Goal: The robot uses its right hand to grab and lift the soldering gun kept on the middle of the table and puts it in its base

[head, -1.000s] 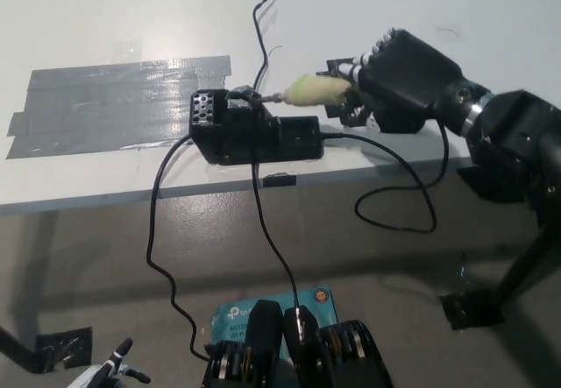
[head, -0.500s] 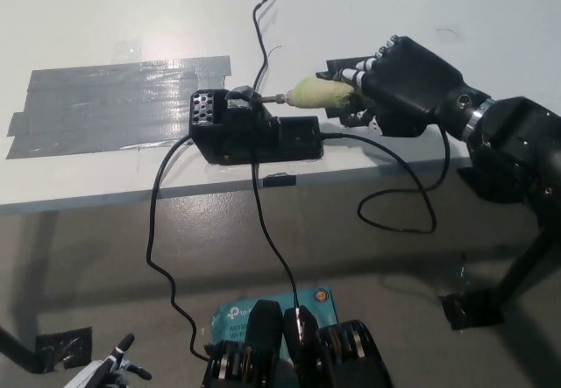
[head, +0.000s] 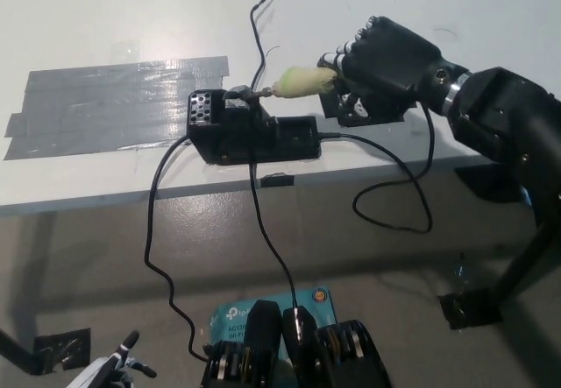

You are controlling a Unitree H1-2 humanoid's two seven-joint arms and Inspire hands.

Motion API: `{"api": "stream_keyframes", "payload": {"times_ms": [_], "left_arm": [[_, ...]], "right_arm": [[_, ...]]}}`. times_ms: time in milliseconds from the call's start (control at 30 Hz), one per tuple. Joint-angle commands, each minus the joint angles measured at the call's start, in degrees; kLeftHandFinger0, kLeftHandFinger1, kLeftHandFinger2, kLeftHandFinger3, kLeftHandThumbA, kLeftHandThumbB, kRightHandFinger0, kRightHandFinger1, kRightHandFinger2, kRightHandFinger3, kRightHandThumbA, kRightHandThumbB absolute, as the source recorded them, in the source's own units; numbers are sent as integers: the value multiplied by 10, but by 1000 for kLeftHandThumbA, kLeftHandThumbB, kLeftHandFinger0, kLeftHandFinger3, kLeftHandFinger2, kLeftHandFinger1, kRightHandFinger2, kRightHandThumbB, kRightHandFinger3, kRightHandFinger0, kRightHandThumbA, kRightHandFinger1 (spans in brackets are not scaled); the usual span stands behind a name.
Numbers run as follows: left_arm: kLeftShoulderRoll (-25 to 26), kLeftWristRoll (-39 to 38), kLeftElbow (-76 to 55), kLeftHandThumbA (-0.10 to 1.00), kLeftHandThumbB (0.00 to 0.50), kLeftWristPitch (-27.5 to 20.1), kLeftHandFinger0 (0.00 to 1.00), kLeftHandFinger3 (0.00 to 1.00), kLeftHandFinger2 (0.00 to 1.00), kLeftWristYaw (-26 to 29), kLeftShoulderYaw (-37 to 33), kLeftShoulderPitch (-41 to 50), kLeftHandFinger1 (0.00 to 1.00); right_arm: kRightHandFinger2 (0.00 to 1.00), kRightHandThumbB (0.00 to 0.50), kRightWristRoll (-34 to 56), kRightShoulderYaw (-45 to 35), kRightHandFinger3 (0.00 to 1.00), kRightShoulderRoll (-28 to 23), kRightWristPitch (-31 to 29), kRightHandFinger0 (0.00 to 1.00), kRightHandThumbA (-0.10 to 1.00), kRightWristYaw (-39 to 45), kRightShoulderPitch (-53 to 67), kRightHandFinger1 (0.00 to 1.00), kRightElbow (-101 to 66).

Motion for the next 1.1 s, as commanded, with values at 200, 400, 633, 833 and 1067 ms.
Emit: {"api": "stream_keyframes", "payload": {"times_ms": [200, 400, 633, 833, 1067], "left_arm": [[6, 2, -11, 1000, 500, -2, 0, 498, 232, -5, -8, -19, 0], [3, 5, -20, 1000, 500, 12, 0, 488, 211, 1, -10, -18, 0], [-3, 2, -20, 1000, 500, 12, 0, 495, 234, -1, -14, -13, 0], [-2, -1, -32, 1000, 500, 18, 0, 496, 224, -4, -14, -12, 0], [-4, 6, -36, 1000, 500, 23, 0, 491, 226, -1, -20, -17, 0]], "right_arm": [[267, 47, -11, 31, 189, -12, -19, 0, -100, -22, -15, 0, 9], [278, 114, -18, 39, 398, 5, -14, 0, -100, -54, -11, 0, 21], [447, 17, 43, -2, 174, 34, -4, 0, -100, -30, 2, 3, 15], [430, 0, 23, 8, 228, 46, 3, 0, -100, -33, -20, 0, 32], [389, 41, 17, 21, 218, 57, -21, 0, -100, -98, -39, 0, 75]]}}
